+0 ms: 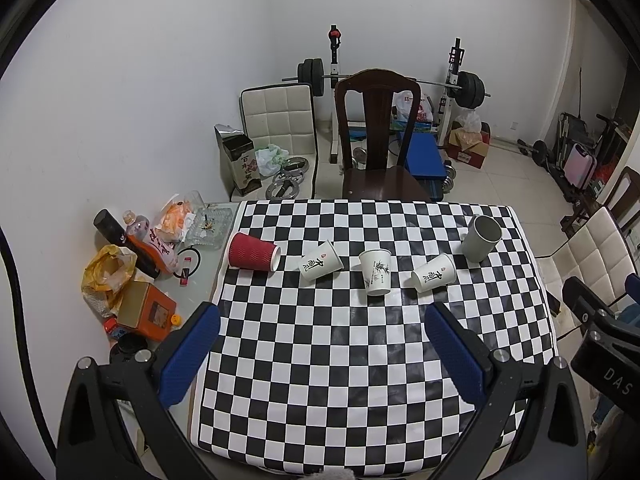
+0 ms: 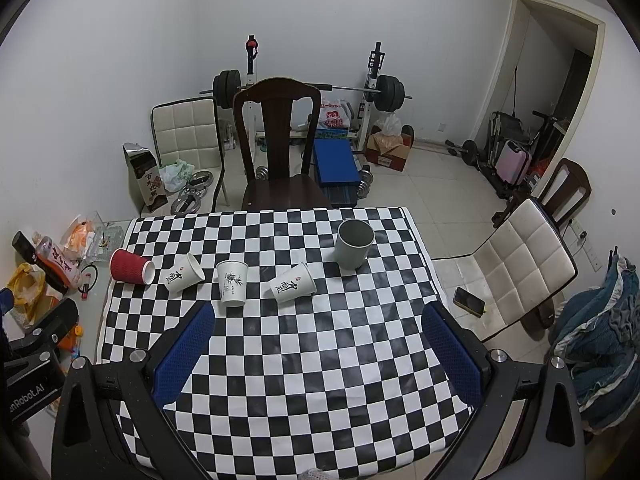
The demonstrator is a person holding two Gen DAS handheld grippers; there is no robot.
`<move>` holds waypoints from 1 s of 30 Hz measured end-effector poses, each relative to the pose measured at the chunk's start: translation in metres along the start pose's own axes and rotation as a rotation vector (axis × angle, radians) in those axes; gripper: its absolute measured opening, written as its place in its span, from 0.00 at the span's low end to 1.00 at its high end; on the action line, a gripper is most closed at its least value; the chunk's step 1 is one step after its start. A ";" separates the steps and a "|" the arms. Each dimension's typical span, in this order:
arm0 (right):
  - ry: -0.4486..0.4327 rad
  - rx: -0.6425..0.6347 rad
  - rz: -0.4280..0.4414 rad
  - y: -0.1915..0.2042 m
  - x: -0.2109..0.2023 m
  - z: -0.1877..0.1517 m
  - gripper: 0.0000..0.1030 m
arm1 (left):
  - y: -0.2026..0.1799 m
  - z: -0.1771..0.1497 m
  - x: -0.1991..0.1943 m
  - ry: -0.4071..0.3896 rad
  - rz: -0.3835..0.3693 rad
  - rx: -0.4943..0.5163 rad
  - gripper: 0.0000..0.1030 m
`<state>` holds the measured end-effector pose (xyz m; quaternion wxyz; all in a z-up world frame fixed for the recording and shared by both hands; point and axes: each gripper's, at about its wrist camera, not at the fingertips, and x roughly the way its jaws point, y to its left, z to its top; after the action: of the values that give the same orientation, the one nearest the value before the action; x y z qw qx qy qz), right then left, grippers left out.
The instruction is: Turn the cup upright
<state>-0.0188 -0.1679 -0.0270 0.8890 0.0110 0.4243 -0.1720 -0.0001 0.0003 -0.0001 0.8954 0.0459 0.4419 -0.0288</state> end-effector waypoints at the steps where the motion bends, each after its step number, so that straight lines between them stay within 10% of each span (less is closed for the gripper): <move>1: 0.000 0.000 0.002 0.000 0.000 0.000 1.00 | 0.000 0.000 0.000 0.000 0.000 0.000 1.00; 30: -0.008 0.001 0.001 -0.002 0.000 0.001 1.00 | 0.000 0.000 0.000 -0.002 -0.001 -0.002 1.00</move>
<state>-0.0191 -0.1697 -0.0262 0.8909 0.0108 0.4205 -0.1715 -0.0001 0.0003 0.0001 0.8960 0.0448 0.4408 -0.0292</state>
